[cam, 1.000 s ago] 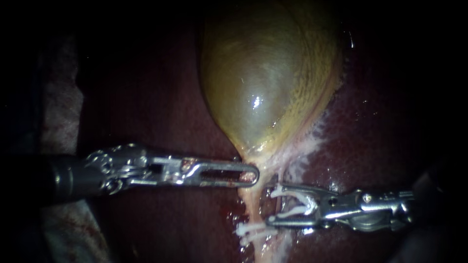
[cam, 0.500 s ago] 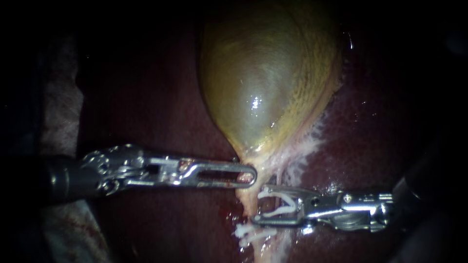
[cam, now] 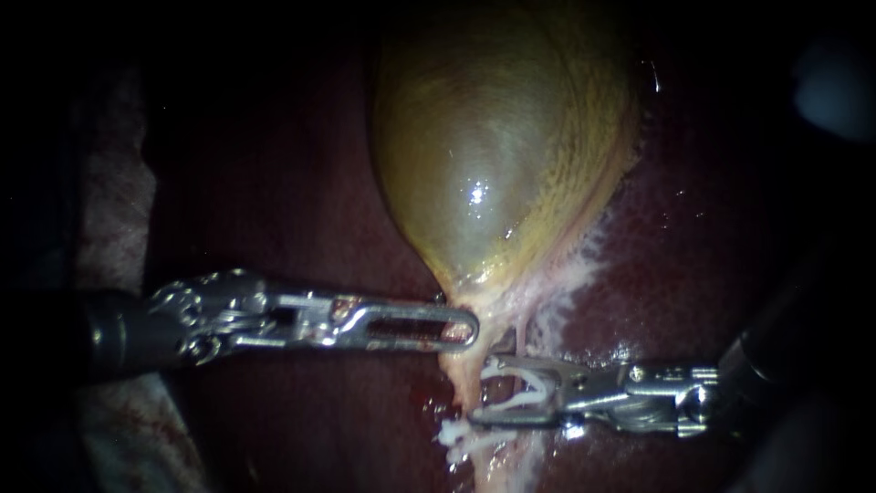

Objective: Clipping third clip left tube

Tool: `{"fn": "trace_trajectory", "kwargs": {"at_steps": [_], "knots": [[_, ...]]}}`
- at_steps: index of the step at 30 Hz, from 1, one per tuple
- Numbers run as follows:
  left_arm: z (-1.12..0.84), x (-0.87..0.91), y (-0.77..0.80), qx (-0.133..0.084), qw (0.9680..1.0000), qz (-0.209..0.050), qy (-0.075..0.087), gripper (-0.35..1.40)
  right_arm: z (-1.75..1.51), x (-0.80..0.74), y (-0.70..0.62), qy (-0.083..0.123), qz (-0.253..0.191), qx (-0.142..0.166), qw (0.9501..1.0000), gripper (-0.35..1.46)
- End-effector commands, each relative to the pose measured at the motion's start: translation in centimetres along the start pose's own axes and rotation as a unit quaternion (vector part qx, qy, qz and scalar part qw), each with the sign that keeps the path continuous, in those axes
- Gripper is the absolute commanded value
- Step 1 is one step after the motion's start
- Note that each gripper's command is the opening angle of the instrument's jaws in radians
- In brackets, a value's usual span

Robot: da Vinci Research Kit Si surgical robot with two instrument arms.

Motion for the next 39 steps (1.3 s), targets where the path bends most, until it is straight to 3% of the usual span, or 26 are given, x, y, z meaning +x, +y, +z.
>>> {"fn": "trace_trajectory", "kwargs": {"at_steps": [1, 13, 25, 39], "knots": [[0.0, 0.0, 0.0, 0.0, 1.0, 0.0, 0.0, -0.35, 0.01, 0.0, -0.02, 0.0, 0.0, 0.0, 1.0, 0.5], [0.0, 0.0, 0.0, 0.0, 1.0, 0.0, 0.0, -0.35, 0.22, 0.07, -0.1, -0.001, 0.009, 0.021, 0.9997, 0.48], [0.01, 0.0, 0.0, 0.0, 1.0, 0.0, 0.0, -0.35, 0.33, 0.09, 0.03, -0.001, 0.016, 0.027, 0.9995, 0.46], [0.01, 0.0, 0.01, 0.0, 1.0, 0.0, 0.0, -0.35, 0.5, 0.16, 0.06, -0.001, 0.028, 0.045, 0.9986, 0.37]]}}
